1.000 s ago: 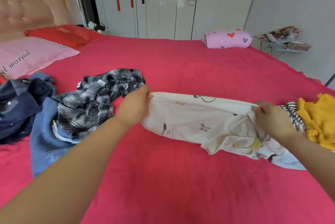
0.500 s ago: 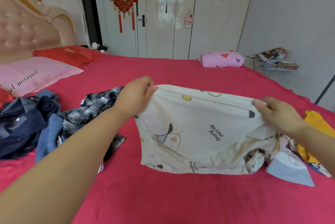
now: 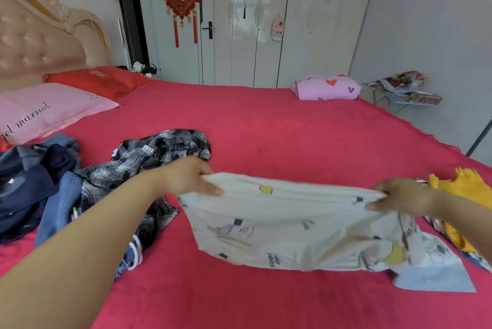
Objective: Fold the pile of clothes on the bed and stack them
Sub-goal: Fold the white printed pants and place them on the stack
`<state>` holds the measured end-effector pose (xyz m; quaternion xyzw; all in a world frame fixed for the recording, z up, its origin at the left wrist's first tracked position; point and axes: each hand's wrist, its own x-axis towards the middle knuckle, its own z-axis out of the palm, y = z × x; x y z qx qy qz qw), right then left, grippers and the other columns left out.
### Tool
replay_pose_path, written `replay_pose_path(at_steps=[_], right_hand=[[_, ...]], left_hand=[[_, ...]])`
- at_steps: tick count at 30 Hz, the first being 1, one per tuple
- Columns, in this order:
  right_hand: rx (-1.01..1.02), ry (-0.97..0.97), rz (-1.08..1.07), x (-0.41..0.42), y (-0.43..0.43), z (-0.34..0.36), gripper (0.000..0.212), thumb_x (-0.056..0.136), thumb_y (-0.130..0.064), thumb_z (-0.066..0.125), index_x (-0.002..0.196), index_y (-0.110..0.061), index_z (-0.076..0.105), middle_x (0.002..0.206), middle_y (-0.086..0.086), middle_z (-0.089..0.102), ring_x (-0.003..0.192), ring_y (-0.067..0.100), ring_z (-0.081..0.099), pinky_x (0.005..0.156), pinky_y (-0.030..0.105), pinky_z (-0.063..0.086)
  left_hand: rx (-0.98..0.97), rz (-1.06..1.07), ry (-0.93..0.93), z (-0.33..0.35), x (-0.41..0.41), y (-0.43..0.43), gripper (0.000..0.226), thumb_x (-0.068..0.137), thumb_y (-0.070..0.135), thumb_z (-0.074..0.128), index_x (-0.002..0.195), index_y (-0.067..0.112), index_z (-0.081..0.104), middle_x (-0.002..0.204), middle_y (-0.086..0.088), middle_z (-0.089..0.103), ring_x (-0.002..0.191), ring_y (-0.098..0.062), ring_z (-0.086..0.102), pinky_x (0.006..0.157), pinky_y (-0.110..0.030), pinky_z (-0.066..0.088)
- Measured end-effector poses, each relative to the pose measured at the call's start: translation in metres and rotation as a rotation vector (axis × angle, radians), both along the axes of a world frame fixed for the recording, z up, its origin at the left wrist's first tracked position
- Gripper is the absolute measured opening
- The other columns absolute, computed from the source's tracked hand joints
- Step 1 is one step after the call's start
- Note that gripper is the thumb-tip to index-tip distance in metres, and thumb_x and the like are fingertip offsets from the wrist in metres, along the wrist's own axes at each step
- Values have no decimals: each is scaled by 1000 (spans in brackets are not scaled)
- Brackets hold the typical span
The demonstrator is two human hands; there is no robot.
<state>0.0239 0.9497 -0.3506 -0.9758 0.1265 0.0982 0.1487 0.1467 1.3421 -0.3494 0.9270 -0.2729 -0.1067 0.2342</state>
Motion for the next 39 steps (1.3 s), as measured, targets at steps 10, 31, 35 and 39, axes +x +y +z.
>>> replay_pose_path(at_steps=[10,31,35,39], right_hand=[[-58,-579,-251,87,0,41,11,86,-3,54,80,-9,60,79,14,62,74,26,47,58,31,28],[-60,114,287,-59,14,-96,48,78,-19,70,64,-62,54,72,-43,53,75,-15,53,66,9,38],[-20,374,300,-54,20,-76,26,73,-21,69,58,-35,53,57,-21,55,57,-2,49,54,11,33],[-23,573,383,-35,22,-60,18,72,-23,66,60,-32,55,56,-15,56,56,-1,51,55,12,37]], left_hand=[[-245,481,-423,34,66,-34,21,84,22,62,69,12,50,66,-1,49,70,-23,48,54,-28,31],[191,-130,-6,-122,-61,43,34,73,21,71,59,33,43,60,11,47,56,3,43,53,-14,29],[452,-246,144,-99,-61,46,35,72,20,69,57,24,38,57,7,42,52,-4,38,51,-22,29],[532,-308,267,-92,-55,39,28,74,23,71,65,24,45,69,8,47,66,-10,44,55,-25,31]])
